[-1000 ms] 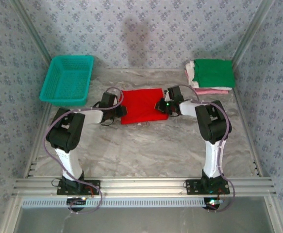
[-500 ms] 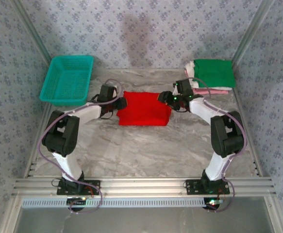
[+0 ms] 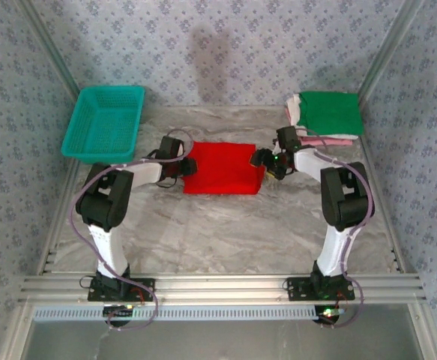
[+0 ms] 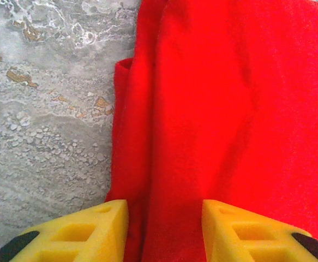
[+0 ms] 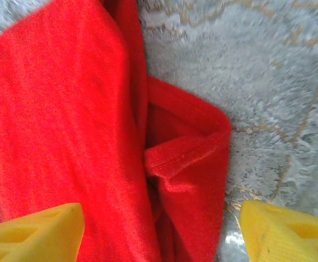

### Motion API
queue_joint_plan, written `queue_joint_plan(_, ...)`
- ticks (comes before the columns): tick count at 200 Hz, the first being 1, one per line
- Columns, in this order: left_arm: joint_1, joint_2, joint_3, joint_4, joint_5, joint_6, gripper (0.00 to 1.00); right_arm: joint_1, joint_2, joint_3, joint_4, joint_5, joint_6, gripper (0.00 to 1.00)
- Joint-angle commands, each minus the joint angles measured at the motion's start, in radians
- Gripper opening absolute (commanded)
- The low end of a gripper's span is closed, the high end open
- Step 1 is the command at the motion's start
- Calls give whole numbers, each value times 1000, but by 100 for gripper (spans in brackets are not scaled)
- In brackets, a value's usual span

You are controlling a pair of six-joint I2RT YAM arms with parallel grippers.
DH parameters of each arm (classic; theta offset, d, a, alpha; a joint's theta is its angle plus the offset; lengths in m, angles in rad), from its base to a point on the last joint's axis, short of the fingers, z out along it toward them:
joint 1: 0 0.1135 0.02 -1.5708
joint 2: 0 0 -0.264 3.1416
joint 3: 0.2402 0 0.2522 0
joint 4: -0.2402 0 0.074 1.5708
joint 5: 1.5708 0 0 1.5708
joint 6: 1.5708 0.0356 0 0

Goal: Fold and stack the t-shirts

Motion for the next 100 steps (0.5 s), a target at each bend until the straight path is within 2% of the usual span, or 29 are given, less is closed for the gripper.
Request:
queue_joint_plan(1, -9, 34, 14, -3, 38, -12, 40, 31, 34, 29, 17, -61, -20, 77)
queue_joint_plan(20, -16, 33, 8, 17, 41, -12, 40, 50, 51, 38, 51, -93, -9, 76)
queue_joint_plan(45, -21, 45, 14, 21, 60, -15, 39, 72, 75, 59, 98, -142, 6, 67)
queue_joint_plan(100, -28, 34, 2, 42, 65, -16, 39, 95, 131, 101, 149, -118, 50, 56)
